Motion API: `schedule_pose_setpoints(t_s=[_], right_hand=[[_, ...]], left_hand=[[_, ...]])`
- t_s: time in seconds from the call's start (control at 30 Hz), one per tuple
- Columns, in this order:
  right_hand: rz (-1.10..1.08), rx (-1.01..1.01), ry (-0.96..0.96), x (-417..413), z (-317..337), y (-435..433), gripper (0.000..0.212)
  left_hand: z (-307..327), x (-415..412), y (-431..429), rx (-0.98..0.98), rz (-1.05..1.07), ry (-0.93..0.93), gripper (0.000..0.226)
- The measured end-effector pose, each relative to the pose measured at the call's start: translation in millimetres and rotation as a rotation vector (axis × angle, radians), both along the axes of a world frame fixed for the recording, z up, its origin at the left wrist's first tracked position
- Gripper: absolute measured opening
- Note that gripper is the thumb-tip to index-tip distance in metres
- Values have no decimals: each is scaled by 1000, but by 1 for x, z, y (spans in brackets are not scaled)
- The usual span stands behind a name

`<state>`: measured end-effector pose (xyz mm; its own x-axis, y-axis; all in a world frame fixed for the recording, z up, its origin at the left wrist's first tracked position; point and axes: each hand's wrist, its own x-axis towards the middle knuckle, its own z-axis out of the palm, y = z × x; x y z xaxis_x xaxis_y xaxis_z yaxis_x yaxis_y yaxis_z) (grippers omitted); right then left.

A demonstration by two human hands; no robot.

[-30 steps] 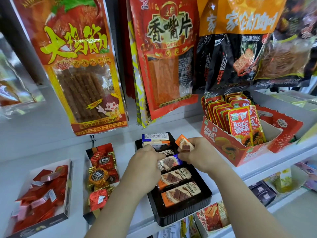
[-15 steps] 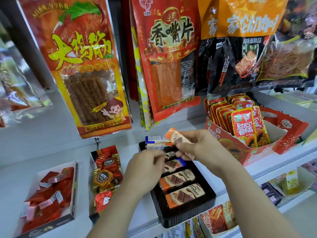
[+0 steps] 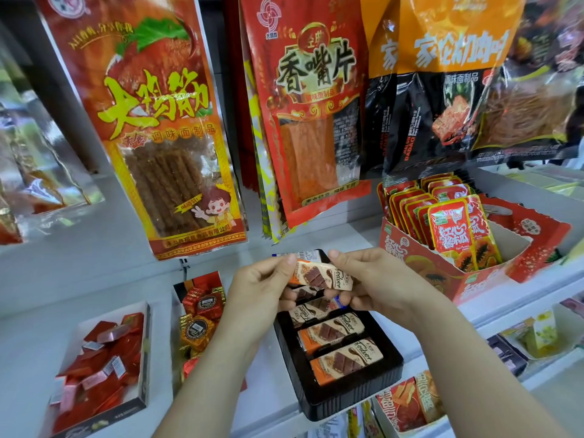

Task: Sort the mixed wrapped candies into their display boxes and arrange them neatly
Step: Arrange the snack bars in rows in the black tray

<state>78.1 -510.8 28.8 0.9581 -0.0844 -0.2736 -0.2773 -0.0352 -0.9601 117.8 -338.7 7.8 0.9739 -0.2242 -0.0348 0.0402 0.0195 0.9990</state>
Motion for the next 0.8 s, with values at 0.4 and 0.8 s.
schedule_pose_setpoints(t_s=[0.4,0.8], right_hand=[[-404,-55,-161,15,-21,-4,7],[-245,-361,-100,26,-37,-1,15]], left_hand=[[-10,12,-5,154,158,-45,12],[-17,23,-1,611,180,-230,5]])
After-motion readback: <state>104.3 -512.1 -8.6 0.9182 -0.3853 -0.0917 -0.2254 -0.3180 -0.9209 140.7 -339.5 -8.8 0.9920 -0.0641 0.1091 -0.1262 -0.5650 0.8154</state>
